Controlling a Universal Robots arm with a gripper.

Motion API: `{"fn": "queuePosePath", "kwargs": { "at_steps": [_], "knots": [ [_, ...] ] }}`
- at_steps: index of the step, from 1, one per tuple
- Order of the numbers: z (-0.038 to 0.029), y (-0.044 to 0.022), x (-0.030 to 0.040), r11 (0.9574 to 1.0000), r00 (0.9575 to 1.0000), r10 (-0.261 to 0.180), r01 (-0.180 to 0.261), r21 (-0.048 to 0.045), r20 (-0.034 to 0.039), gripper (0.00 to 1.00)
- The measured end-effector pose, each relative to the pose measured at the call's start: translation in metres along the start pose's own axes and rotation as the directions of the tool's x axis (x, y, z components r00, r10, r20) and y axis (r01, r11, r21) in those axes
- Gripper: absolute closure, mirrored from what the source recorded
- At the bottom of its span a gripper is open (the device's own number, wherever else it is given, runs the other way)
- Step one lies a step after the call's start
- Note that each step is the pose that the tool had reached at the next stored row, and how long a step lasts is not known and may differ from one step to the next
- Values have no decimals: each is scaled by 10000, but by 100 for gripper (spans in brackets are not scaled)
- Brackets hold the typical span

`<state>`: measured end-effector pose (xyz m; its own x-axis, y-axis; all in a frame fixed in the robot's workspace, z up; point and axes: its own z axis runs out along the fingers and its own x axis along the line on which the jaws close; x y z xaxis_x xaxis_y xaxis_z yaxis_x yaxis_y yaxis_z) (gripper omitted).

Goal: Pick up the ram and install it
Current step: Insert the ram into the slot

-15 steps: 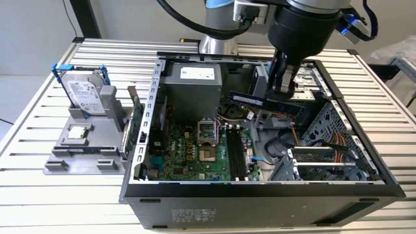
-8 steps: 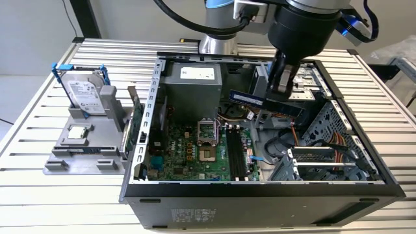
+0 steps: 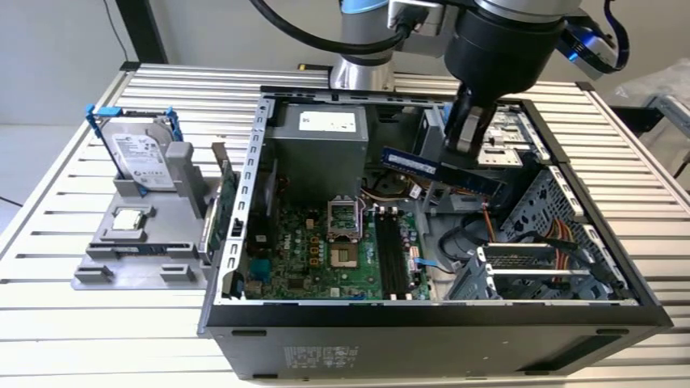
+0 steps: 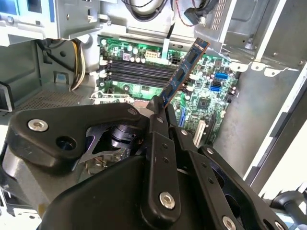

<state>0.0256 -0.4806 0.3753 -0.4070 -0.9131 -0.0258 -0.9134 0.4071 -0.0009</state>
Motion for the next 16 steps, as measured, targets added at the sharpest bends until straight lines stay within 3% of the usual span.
{"fn": "queuePosePath", "kwargs": {
  "at_steps": [16],
  "knots": [
    [0,0,0,9979,9979,645,-645,16,0,100]
  ]
}}
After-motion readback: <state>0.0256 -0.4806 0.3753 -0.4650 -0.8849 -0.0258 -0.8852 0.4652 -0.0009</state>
